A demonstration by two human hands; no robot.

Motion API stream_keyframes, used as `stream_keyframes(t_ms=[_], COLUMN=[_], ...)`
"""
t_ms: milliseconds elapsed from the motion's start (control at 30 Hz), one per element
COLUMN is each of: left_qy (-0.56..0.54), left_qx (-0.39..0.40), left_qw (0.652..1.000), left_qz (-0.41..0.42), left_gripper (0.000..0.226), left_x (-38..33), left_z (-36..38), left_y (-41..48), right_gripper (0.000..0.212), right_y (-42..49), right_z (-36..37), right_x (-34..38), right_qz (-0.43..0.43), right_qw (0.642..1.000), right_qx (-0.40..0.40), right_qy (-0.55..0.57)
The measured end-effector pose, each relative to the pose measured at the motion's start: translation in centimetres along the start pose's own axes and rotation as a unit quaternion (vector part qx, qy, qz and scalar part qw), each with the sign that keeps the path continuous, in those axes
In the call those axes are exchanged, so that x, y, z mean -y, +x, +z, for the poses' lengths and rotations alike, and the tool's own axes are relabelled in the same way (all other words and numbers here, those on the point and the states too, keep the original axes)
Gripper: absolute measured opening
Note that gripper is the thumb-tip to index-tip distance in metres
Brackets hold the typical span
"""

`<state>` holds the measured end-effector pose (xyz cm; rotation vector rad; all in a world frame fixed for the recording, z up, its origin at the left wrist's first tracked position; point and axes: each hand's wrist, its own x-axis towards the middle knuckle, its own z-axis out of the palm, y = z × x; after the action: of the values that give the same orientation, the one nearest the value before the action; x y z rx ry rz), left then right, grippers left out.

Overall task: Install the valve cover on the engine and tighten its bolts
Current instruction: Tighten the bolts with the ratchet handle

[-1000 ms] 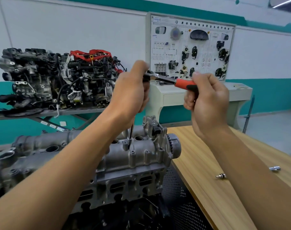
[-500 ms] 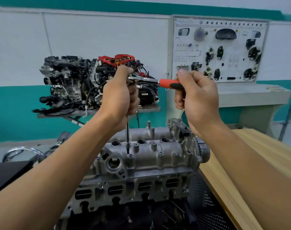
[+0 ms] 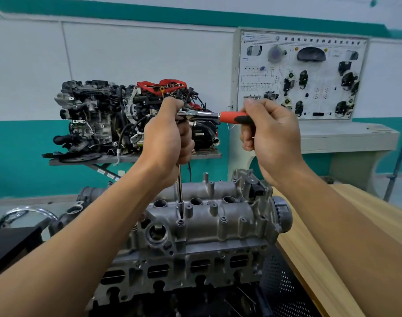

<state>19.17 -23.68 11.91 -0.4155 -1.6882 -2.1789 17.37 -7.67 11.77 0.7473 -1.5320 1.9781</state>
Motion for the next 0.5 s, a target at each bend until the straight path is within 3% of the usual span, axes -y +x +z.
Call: stream_keyframes(t_ms=[500], left_qy=[0.019], left_qx=[0.008], left_qw=[1.0], left_qz=[0.012], left_gripper=[0.045], left_x=[0.9], left_z=[0.0], left_y=[-0.6], right_gripper=[0.033], right_y=[0.6], right_z=[0.0], right_x=[-2.3], right_qz=[0.011], right_qw=[0.999], right_qx=[-0.039], right_qy=[0.015])
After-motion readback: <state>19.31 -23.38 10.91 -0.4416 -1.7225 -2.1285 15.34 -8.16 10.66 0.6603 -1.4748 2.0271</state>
